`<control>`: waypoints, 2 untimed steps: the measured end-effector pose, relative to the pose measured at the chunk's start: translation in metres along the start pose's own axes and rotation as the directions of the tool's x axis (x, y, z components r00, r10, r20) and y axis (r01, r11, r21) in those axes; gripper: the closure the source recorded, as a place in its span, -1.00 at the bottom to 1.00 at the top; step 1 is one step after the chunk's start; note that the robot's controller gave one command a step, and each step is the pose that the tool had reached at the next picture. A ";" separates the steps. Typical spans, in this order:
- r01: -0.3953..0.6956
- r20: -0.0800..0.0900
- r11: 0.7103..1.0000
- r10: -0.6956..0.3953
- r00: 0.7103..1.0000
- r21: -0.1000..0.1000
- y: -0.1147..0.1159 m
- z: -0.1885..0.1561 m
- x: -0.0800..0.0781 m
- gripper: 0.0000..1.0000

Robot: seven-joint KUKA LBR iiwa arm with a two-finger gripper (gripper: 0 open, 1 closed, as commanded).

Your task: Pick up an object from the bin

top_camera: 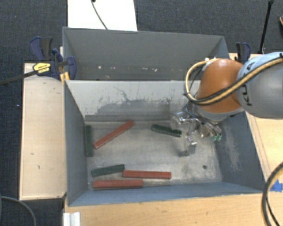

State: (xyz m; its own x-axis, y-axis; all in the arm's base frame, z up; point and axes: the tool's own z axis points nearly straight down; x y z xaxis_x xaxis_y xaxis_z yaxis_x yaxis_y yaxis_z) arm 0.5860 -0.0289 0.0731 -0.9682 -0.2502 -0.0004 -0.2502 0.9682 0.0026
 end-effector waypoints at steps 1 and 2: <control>0.034 0.005 0.999 -0.034 0.999 0.002 0.028 -0.004 -0.010 -1.00; 0.033 0.005 0.999 -0.034 0.999 0.003 0.027 -0.004 -0.010 1.00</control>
Offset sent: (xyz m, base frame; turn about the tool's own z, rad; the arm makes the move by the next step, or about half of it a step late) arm 0.0019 0.0279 0.0033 -0.0306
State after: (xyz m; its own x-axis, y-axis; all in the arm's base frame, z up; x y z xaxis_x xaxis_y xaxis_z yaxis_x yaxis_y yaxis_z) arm 0.5892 -0.0007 0.0773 -0.9593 -0.2825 -0.0053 -0.2825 0.9593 -0.0006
